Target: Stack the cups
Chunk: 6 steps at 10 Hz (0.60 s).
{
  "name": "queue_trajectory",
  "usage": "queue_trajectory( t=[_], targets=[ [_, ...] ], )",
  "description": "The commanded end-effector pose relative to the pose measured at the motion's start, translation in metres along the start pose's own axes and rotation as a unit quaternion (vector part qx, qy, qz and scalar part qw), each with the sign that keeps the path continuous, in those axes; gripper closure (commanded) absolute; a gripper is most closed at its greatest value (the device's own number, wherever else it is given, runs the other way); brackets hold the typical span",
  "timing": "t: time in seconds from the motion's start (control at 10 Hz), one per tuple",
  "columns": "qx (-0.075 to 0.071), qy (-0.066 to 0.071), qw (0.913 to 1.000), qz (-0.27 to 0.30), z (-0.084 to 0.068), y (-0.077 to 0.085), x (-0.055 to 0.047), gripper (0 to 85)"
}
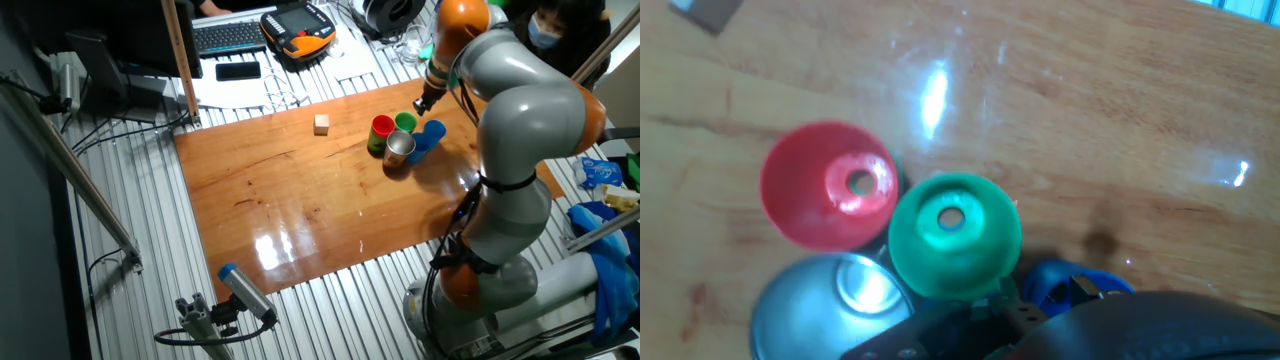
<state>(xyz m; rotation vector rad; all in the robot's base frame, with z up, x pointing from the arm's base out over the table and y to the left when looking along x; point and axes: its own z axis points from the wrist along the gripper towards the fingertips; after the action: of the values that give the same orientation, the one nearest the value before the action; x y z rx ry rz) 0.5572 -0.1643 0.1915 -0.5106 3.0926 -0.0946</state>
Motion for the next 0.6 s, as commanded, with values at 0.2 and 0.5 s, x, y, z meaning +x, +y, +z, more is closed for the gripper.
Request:
queue_trajectory(
  t=[0.2, 0.5],
  targets=[
    [0.006, -0.002, 1.0, -0.006, 0.01, -0.001, 0.009, 51.0],
    [0.01, -0.01, 0.9999, -0.003, 0.024, 0.002, 0.018, 51.0]
  ],
)
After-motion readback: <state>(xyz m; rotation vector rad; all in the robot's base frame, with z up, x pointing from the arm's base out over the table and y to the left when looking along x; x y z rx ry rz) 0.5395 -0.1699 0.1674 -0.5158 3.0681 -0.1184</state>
